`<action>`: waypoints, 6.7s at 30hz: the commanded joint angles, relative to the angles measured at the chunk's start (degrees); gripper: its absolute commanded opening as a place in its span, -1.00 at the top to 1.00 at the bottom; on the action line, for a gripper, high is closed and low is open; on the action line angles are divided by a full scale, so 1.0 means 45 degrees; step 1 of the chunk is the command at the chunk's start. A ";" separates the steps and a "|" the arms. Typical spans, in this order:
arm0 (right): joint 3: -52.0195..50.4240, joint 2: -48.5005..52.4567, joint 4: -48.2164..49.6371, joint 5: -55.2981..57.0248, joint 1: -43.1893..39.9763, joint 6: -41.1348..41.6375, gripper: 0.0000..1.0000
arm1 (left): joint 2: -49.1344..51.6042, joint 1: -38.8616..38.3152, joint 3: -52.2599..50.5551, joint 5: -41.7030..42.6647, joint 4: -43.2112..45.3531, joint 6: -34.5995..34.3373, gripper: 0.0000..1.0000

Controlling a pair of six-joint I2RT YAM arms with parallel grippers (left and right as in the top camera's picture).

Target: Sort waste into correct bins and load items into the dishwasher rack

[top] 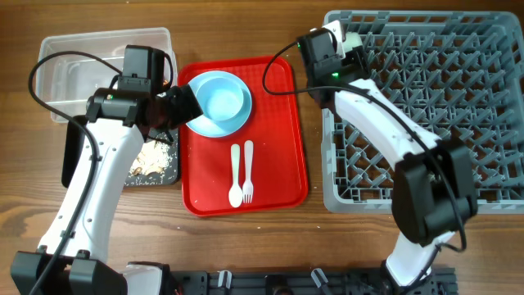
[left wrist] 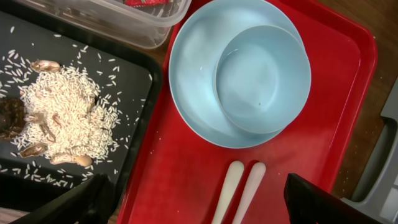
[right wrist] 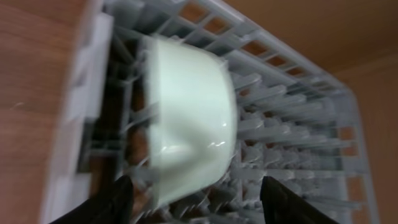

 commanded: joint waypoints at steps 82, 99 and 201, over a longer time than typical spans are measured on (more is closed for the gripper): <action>0.0432 0.1904 0.7388 0.5960 -0.3473 -0.7208 0.92 | -0.0117 0.3361 0.0005 -0.0068 -0.1156 -0.1005 -0.87; 0.0432 0.2516 1.3430 0.7184 -0.3254 -1.4246 0.92 | -0.0117 0.3361 0.0005 -0.0063 -0.0971 -0.1010 -0.87; 0.0219 -0.2531 -0.8641 -0.7193 -0.0714 0.5751 0.90 | -0.0117 0.3361 0.0005 -0.0505 -0.2016 -0.1005 -0.93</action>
